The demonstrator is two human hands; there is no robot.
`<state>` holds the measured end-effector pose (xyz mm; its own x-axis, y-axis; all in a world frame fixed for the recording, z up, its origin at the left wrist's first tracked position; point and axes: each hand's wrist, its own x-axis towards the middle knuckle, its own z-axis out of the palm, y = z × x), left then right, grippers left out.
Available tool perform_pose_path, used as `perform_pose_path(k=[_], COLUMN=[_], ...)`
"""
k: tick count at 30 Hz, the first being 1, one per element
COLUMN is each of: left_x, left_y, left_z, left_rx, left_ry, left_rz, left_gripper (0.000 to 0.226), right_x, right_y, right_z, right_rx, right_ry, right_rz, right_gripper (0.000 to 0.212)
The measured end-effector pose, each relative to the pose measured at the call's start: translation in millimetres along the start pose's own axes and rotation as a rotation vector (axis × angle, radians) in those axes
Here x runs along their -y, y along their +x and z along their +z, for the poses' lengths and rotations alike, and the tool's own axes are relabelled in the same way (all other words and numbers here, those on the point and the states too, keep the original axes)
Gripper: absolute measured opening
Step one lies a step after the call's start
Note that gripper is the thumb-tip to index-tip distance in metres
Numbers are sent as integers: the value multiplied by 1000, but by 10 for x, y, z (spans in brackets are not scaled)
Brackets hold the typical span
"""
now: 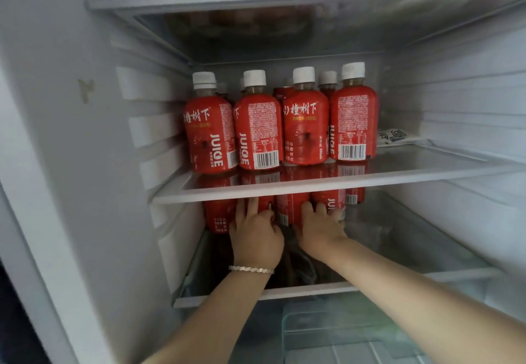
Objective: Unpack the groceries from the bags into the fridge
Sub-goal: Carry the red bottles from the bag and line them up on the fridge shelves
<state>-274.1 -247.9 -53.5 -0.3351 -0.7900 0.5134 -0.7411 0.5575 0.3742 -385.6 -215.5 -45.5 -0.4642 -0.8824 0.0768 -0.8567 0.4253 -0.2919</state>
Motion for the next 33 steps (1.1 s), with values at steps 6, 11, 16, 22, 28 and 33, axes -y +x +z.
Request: perform_pose_path(k=[6, 11, 16, 22, 28, 33], left_x=[-15, -69, -369, -266, -167, -343], left_y=[-12, -38, -684, -1764, -3362, -4984], left_z=[-192, -526, -977, -1482, -2181, -2671], left_rx=[269, 565, 386, 400, 313, 113], left_ry=[167, 283, 185, 295, 387, 367], left_rz=[27, -24, -240, -553, -906, -1236], left_gripper=[36, 41, 30, 31, 31, 26], right_x=[-211, -266, -128, 143, 574, 901], right_y=[-234, -608, -1012, -1793, -2932, -4190], right_z=[-252, -397, -502, -445, -71, 184], right_rx=[119, 138, 45, 66, 307, 480], right_ry=[136, 75, 71, 15, -128, -211], right_rz=[-191, -319, -565, -780, -1053, -1382], right_gripper=[21, 20, 16, 17, 17, 21])
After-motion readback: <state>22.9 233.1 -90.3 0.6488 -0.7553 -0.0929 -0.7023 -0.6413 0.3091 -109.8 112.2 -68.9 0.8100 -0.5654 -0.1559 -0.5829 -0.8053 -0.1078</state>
